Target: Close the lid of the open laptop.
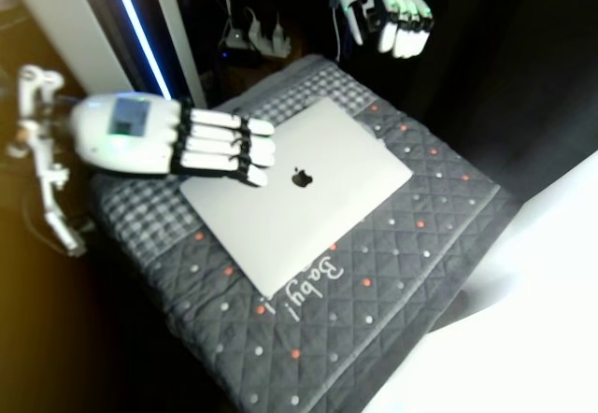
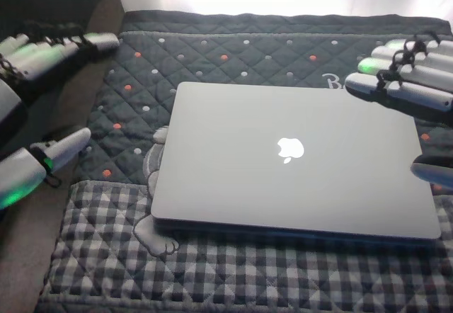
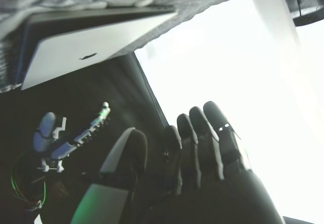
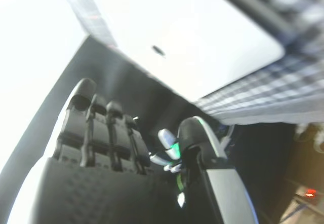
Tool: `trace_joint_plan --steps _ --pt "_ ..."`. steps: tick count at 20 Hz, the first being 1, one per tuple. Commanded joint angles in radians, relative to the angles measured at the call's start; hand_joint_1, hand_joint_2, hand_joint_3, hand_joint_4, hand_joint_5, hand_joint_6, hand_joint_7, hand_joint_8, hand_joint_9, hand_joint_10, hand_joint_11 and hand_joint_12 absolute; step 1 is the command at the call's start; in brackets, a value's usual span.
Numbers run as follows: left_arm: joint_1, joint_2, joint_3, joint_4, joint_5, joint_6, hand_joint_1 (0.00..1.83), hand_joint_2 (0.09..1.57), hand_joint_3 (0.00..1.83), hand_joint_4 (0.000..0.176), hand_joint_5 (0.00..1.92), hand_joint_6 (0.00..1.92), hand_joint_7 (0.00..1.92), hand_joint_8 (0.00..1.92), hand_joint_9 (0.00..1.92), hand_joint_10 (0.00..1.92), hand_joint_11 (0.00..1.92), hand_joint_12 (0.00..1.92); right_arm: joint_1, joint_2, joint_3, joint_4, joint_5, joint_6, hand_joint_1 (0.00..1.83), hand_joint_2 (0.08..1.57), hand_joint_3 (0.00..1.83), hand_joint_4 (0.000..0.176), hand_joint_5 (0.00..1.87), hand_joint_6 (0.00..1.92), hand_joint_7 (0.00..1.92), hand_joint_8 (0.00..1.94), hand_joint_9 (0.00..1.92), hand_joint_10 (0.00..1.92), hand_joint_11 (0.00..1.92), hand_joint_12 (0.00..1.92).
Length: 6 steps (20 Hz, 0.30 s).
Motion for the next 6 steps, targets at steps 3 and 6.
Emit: trace_joint_plan --steps 3,6 --pt "-0.011 0.018 0.008 -0.019 -0.168 0.000 0.44 1.41 0.00 0.111 0.00 0.00 0.00 0.00 0.01 0.02 0.00 0.16 0.004 0.025 -0.016 0.071 0.149 -0.053 0.23 1.48 0.00 0.000 0.00 0.00 0.00 0.00 0.00 0.00 0.00 0.00" --pt "-0.012 0.032 0.017 -0.031 -0.196 -0.016 0.35 1.45 0.01 0.130 0.00 0.00 0.00 0.00 0.00 0.00 0.00 0.00 0.004 0.047 -0.041 0.117 0.183 -0.141 0.20 1.48 0.00 0.000 0.00 0.00 0.00 0.00 0.00 0.00 0.00 0.00"
